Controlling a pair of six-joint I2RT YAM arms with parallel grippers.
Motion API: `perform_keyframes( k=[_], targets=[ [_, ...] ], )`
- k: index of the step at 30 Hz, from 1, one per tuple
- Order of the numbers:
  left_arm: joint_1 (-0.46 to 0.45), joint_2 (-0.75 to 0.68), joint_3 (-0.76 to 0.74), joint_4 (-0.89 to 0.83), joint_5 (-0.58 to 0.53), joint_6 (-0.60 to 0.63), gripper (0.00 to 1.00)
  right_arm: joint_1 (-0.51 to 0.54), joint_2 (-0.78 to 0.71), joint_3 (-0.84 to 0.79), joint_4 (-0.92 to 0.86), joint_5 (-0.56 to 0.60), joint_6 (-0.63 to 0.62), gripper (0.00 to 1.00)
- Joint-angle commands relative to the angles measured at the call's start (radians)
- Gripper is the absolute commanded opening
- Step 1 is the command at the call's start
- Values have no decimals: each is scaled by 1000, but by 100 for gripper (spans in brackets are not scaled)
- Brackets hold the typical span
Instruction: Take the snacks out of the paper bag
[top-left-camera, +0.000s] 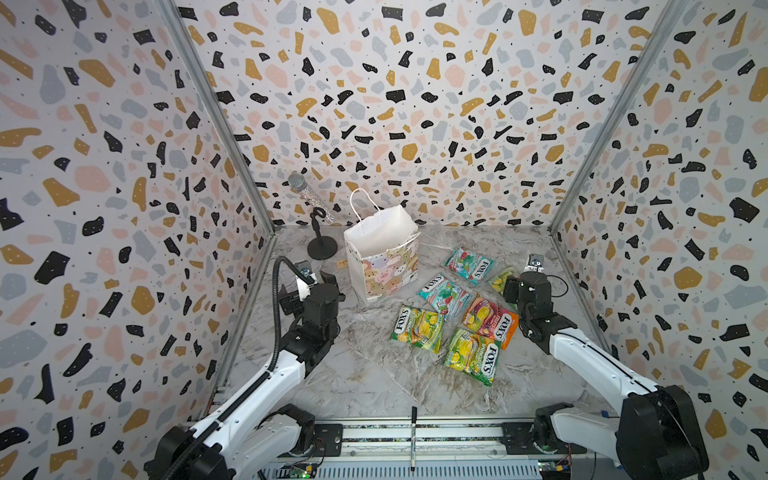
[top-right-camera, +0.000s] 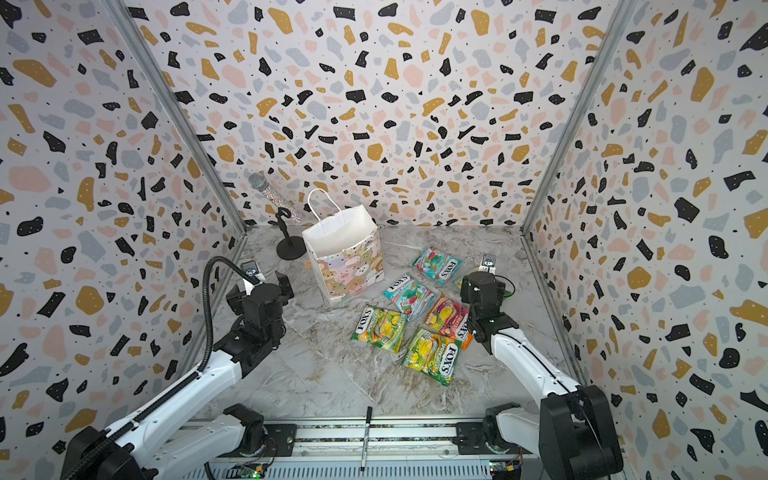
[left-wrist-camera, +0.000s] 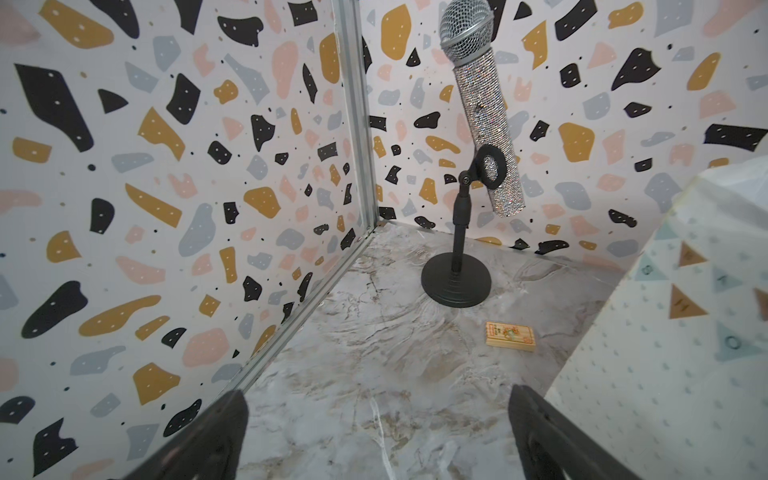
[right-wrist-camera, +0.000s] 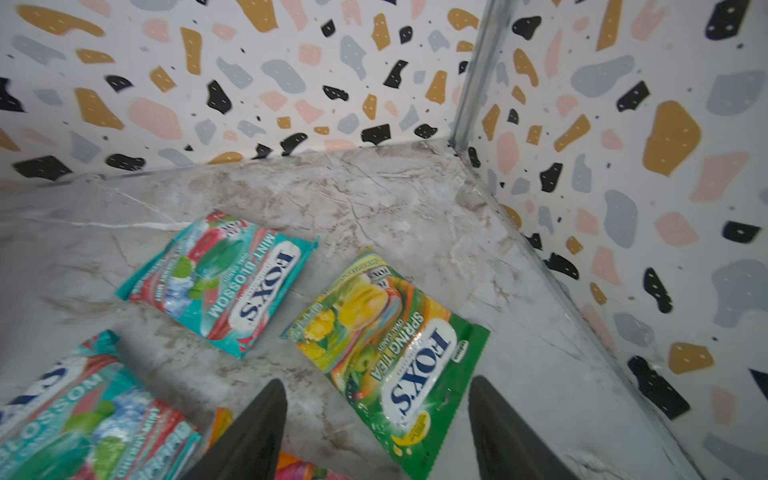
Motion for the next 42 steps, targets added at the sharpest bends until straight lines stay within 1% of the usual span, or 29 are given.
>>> perform_keyframes(
  k=[1,4,7,13,17,19,22,23,25,27,30,34,38,42],
  targets=[
    [28,-6,-75,221,-55,55,100,-9,-30,-71,189,109,-61,71],
    [66,10,-155,334,-4,94,100,-20,-36,-162,316,112,-89,71],
    [91,41,-214,428,5,131,100,-30,-17,-240,449,104,-114,71],
    [111,108,-295,584,11,198,100,-34,67,-285,552,160,-135,72],
    [133,140,-352,697,52,212,100,-36,104,-332,673,139,-175,73],
    [147,163,-381,764,83,215,100,-36,119,-356,735,103,-187,73],
    [185,198,-411,842,178,223,100,-37,137,-392,832,28,-211,74],
    [199,207,-421,875,214,224,100,-39,142,-404,865,2,-220,73],
    [238,229,-439,928,330,212,100,-45,159,-431,951,-61,-241,74],
    [264,255,-434,942,396,209,100,-53,176,-457,1034,-109,-253,74],
    [288,300,-417,943,468,210,100,-96,196,-492,1134,-227,-233,74],
    [297,342,-426,993,502,214,100,-139,196,-496,1132,-309,-209,74],
    [299,394,-431,1043,512,221,100,-157,226,-514,1184,-351,-201,75],
    [299,435,-413,1041,501,215,100,-160,287,-502,1217,-390,-213,75]
  ],
)
